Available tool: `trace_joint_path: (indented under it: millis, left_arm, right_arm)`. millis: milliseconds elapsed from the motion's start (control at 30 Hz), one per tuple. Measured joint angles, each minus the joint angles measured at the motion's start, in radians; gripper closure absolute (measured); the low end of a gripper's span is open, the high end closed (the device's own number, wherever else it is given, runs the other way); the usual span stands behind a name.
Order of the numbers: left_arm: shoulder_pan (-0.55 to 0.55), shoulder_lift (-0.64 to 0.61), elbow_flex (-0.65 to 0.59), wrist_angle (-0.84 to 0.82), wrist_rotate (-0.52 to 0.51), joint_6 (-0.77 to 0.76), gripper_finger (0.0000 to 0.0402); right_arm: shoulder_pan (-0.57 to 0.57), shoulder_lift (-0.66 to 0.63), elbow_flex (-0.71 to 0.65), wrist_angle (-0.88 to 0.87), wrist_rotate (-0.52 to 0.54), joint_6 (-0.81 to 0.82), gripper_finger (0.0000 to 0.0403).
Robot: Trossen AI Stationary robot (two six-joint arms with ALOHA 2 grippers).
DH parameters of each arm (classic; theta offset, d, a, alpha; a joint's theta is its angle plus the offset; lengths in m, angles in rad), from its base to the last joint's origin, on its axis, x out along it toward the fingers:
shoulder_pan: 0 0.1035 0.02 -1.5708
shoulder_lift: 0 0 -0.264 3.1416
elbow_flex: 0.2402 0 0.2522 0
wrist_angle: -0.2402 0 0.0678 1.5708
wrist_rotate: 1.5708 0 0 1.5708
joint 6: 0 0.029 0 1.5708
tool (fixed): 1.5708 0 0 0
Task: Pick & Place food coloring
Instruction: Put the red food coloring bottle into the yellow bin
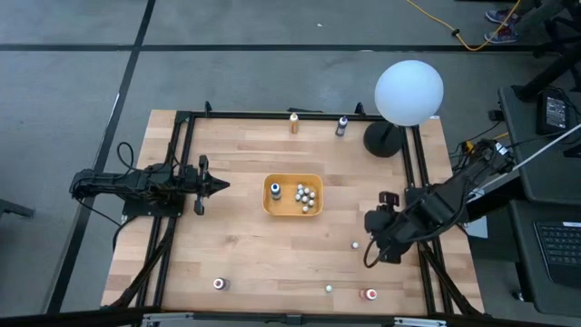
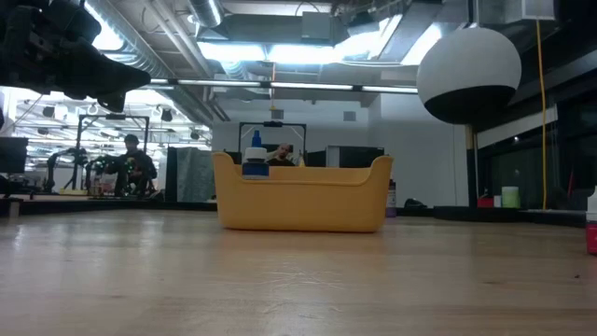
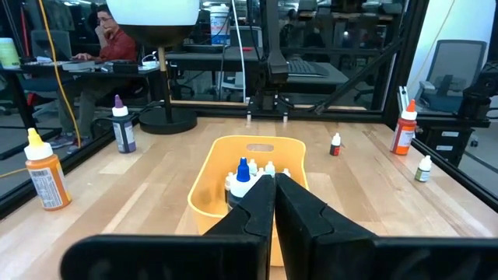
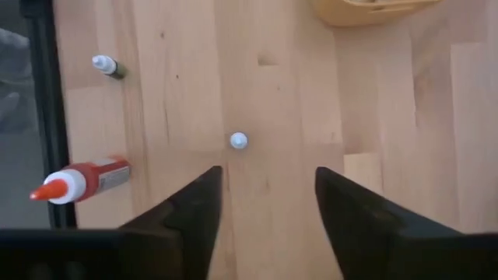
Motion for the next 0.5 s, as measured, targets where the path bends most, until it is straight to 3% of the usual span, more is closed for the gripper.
trace_joint_path:
  millis: [233,500]
  left_arm:
    - [0.0,0.0,0.0,0.0,0.0,0.0,0.0395]
    - [0.0,0.0,0.0,0.0,0.0,0.0,0.0392]
  right_arm:
    - [0.0,0.001,-0.228,0.123,-0.056,0.052,0.011]
    - [-0.019,0.002,-0.465,0.486,-0.123,0.055,0.0118]
